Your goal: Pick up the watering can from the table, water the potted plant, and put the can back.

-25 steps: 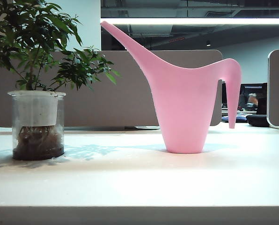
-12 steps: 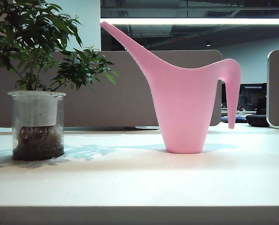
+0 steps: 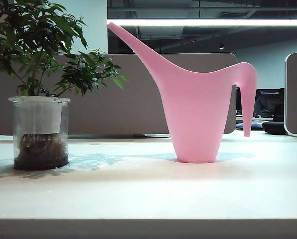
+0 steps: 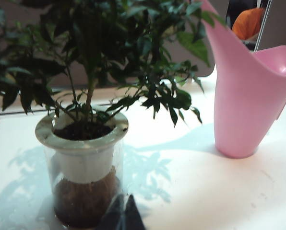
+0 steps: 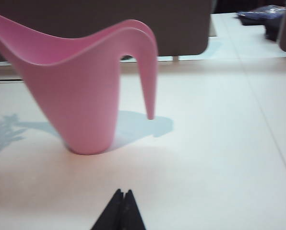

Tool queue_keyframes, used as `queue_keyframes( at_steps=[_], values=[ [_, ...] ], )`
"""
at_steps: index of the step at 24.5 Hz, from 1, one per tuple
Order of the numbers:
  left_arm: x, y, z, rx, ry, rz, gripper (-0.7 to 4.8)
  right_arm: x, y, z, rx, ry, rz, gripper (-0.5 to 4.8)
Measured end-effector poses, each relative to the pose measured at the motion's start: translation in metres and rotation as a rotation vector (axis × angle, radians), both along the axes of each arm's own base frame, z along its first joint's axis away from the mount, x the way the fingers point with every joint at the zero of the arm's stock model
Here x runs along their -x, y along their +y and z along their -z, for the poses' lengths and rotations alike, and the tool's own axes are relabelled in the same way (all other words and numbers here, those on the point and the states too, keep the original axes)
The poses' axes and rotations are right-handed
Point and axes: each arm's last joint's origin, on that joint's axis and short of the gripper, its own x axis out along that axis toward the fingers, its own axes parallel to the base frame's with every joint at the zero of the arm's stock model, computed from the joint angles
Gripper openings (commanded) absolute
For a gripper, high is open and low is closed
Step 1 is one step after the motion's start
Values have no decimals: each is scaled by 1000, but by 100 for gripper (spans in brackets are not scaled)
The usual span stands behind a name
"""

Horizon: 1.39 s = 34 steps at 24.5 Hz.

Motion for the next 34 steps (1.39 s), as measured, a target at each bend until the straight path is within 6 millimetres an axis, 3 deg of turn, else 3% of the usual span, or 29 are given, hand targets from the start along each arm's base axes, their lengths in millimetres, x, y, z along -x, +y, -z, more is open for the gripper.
queue_keyframes(
  at_steps=[12, 16, 34],
  values=[
    [-2, 6, 23, -78, 43, -91, -5, -15, 0, 46, 96, 77, 53, -3],
    [-3, 13, 18, -63, -12, -120, -5, -19, 1, 61, 124, 88, 48, -3],
    [-4, 20, 20, -31, 19, -132, -5, -19, 1, 61, 131, 74, 47, -1]
  ],
)
